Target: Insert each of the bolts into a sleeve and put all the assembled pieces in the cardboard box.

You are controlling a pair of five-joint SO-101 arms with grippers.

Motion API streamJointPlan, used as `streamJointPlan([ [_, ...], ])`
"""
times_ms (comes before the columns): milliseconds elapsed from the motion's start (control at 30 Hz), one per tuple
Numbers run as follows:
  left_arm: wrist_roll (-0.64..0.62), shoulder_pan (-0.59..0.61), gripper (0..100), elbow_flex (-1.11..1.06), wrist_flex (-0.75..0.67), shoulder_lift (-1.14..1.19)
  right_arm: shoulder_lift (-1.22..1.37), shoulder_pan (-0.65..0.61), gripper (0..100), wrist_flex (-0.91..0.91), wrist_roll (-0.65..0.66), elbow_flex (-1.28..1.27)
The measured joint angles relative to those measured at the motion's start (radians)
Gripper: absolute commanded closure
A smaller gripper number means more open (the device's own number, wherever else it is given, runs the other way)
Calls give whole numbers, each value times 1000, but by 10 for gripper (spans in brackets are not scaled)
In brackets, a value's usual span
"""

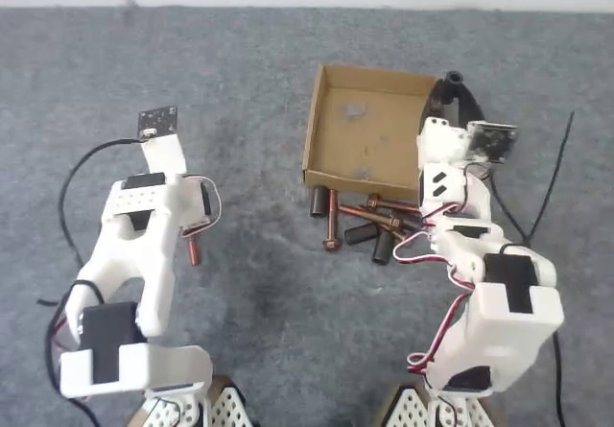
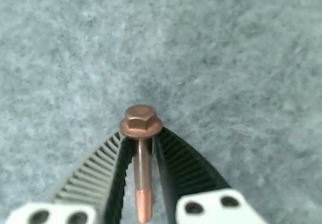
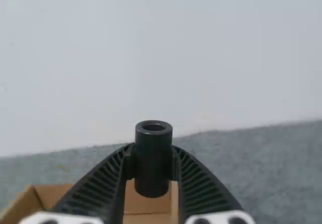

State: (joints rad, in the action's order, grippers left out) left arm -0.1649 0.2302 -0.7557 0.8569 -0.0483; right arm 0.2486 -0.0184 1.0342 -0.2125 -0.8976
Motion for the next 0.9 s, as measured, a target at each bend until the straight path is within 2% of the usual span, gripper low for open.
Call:
streamJointPlan([
  [67,-2,-9,990,0,0,0,-8,-12,982,-17,-72,-8],
  [167,3,-31,990,0,0,0,-64,-68,982,-17,-86,-91],
  [400,3,-37,990,0,0,0,-247,-245,982,-17,81,-339],
  [667,3,-37,990,0,-28,0,-434,-387,982,130,106,-618],
  [900,2,-37,990,0,-34,0,-552,-419,983,190,106,-747],
])
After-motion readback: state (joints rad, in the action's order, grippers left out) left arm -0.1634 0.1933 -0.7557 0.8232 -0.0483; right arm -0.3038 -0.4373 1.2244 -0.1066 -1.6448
